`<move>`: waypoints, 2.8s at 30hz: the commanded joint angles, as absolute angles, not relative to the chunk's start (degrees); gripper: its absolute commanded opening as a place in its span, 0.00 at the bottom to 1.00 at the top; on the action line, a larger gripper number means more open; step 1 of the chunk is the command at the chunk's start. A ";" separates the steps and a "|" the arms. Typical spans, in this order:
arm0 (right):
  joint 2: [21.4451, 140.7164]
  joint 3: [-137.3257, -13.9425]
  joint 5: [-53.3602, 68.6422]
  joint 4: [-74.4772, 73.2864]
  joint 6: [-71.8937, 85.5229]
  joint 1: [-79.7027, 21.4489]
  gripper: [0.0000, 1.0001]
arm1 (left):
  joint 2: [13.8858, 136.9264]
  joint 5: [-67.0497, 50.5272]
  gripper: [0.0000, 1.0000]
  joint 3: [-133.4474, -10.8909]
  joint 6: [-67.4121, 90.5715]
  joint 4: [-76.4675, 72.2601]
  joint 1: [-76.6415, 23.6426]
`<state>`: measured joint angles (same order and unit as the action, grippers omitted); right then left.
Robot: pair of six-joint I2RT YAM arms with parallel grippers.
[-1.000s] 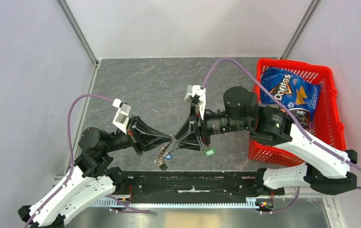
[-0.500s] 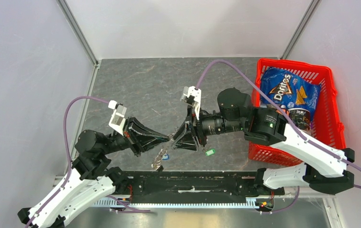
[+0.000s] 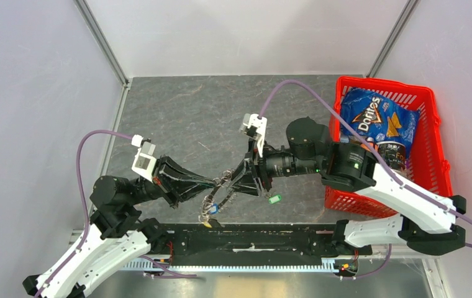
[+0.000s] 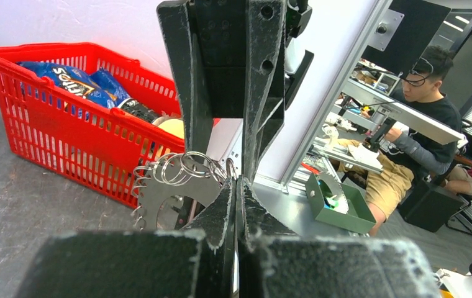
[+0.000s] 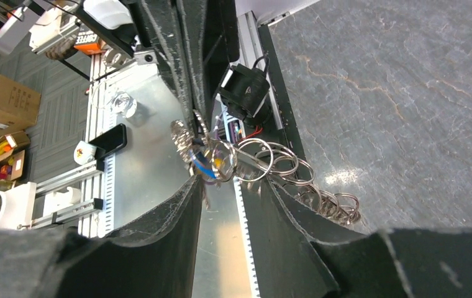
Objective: Put the keys on the keyring
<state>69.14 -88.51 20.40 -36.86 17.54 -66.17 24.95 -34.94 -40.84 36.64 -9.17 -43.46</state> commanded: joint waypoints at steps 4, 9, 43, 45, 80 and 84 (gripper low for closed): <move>64.20 -91.54 19.42 -35.56 16.23 -66.27 0.46 | 24.43 -36.22 0.02 -40.52 37.67 -14.58 -43.34; 63.80 -93.34 20.10 -35.95 16.11 -66.27 0.46 | 24.61 -36.21 0.02 -40.56 37.79 -14.91 -43.35; 68.75 -93.81 25.05 -34.98 14.01 -66.27 0.32 | 25.66 -39.11 0.02 -40.79 40.81 -19.67 -43.33; 68.64 -93.40 25.14 -34.66 14.17 -66.27 0.33 | 25.66 -39.07 0.02 -40.81 40.95 -20.02 -43.38; 68.61 -88.98 24.86 -29.59 17.65 -66.25 0.29 | 24.69 -37.93 0.02 -40.09 42.10 -21.57 -43.39; 68.81 -89.09 24.65 -28.84 17.97 -66.21 0.28 | 24.77 -37.97 0.02 -40.11 42.10 -21.56 -43.37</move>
<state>69.06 -89.10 24.56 -32.12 17.19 -66.17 25.28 -39.11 -39.90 40.36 -17.54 -43.46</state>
